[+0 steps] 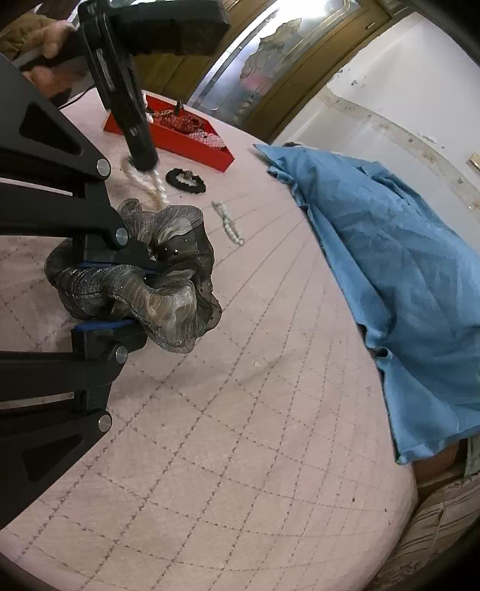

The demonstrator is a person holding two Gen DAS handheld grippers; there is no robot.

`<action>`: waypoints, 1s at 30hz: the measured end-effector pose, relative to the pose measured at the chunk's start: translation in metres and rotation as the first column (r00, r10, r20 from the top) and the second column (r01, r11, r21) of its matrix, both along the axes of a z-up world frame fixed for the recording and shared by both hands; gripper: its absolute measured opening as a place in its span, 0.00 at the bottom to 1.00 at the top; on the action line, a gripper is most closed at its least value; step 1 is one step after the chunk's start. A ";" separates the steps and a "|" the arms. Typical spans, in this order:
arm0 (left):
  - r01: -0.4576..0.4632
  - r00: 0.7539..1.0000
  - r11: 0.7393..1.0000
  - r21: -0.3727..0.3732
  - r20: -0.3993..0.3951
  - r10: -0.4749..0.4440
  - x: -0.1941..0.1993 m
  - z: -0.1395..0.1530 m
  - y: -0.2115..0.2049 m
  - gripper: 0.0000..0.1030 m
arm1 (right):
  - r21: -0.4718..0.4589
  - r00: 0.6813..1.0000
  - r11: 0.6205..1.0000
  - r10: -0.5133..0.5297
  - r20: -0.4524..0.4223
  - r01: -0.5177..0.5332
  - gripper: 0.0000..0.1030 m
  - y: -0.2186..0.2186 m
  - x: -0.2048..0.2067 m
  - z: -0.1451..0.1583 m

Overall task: Organize jewelry
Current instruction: 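Lift the grey scrunchie with the right tool while left tool grasps pearl bracelet, then carry both items over the red tray and open both tools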

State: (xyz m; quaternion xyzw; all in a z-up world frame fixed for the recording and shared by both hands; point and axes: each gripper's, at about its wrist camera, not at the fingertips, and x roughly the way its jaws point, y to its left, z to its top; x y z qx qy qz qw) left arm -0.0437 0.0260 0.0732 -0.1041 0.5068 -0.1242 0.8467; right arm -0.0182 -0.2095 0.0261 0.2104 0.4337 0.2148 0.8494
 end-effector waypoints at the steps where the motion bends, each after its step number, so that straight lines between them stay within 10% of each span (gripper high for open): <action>1: -0.013 1.000 1.000 -0.014 0.008 0.013 -0.006 0.006 0.005 0.10 | 0.000 1.000 1.000 0.001 0.006 -0.001 0.20 -0.001 -0.002 0.001; 20: -0.203 0.969 0.973 -0.108 0.122 0.216 -0.078 0.065 0.106 0.10 | -0.061 0.999 0.997 -0.049 -0.006 0.048 0.20 -0.001 -0.027 -0.002; 30: -0.348 0.912 0.934 -0.077 0.203 0.356 -0.105 0.086 0.182 0.10 | -0.047 0.999 0.999 -0.020 -0.029 0.018 0.20 0.014 -0.046 0.018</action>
